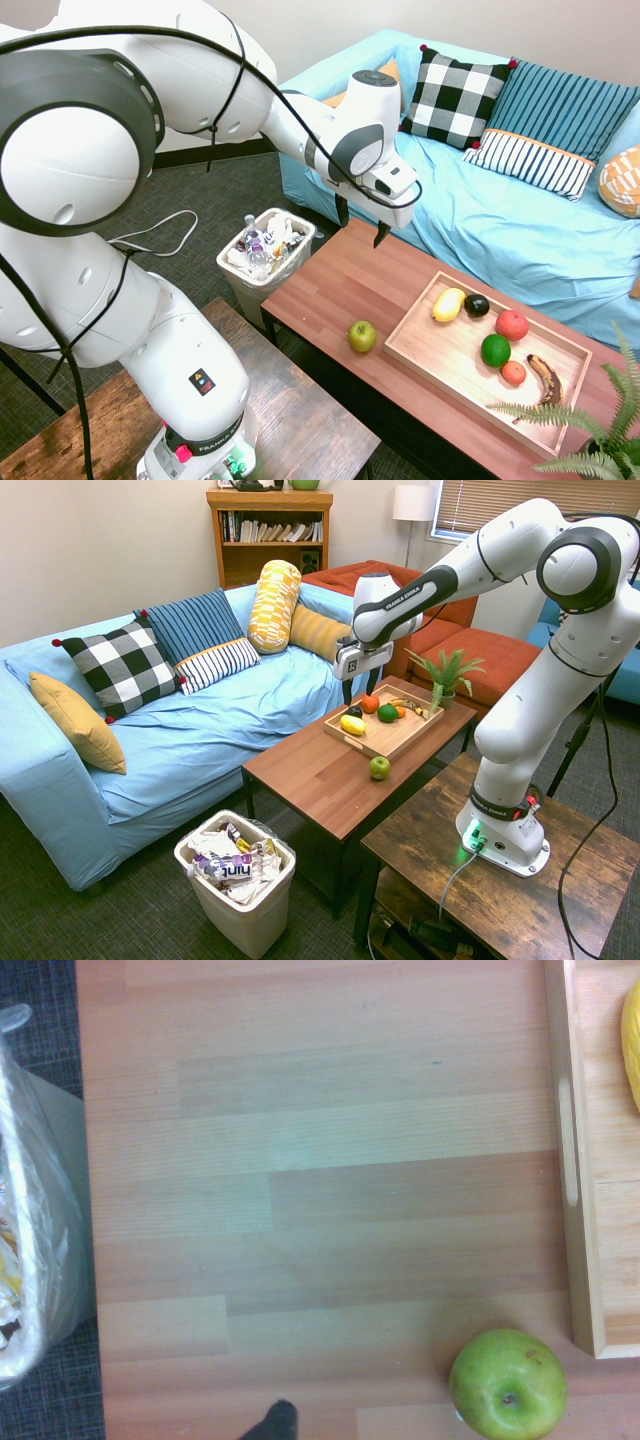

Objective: Put the apple in the tray

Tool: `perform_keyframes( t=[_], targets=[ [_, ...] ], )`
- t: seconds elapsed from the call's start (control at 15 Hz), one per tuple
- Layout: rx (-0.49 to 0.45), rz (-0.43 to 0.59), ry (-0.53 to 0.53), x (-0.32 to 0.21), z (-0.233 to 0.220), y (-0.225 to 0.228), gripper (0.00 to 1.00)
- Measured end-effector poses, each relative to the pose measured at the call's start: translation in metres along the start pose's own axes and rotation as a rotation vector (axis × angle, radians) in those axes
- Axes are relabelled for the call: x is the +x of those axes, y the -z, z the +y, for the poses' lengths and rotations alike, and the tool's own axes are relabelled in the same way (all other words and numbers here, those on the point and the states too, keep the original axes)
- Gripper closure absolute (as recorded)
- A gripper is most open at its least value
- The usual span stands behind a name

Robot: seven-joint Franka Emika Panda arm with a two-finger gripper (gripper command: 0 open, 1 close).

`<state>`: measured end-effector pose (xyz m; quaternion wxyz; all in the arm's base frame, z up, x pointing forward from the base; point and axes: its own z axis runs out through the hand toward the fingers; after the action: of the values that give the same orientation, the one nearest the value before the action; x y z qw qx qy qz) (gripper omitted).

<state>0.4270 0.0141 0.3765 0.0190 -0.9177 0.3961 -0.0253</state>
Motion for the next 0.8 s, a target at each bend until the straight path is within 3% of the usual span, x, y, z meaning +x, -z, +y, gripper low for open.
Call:
perform_keyframes(
  t=[0.4, 0.8],
  targets=[
    [-0.075, 0.017, -0.101, 0.008, 0.011, -0.019, 0.0],
    [-0.14, -0.053, -0.19, -0.006, 0.061, -0.109, 0.0]
  ],
)
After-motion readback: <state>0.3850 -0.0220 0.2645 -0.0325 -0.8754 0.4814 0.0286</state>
